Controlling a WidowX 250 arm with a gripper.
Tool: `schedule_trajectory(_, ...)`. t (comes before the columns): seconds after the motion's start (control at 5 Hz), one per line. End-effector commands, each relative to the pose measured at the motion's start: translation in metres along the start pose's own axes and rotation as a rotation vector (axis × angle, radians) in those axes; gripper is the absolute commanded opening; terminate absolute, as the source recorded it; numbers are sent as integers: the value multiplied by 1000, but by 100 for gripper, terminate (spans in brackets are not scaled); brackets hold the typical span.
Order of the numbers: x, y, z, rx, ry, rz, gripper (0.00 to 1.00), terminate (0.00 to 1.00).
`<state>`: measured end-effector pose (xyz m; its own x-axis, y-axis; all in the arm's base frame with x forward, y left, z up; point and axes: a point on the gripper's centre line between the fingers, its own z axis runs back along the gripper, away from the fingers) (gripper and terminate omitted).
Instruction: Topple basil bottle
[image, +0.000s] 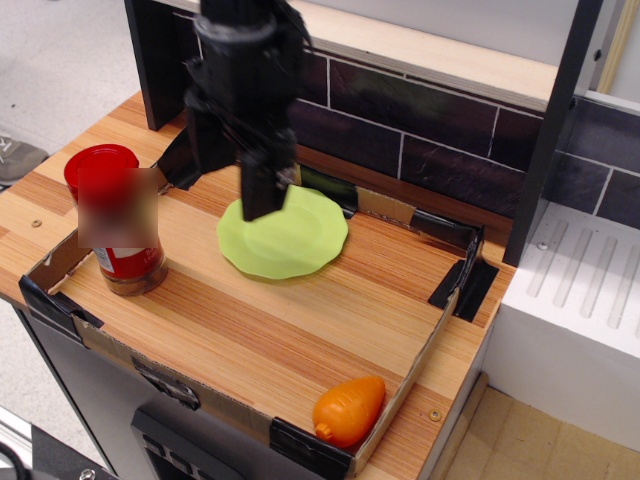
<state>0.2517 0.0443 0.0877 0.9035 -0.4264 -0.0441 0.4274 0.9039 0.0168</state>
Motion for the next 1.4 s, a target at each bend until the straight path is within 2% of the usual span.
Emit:
schedule_trajectory(0.0, -13, 25, 10, -9, -65, -302, 100, 0)
schedule_trajectory(0.2, -21, 32, 11, 9, -109, -336, 100, 0)
schedule_trajectory(0.4, -27, 42, 11, 17, -79, -334, 100, 0)
schedule_trajectory(0.8, -35, 54, 13, 72, -89, -303, 100, 0)
schedule_trajectory(1.2, -41, 57, 8, 98, -103, -300, 100, 0)
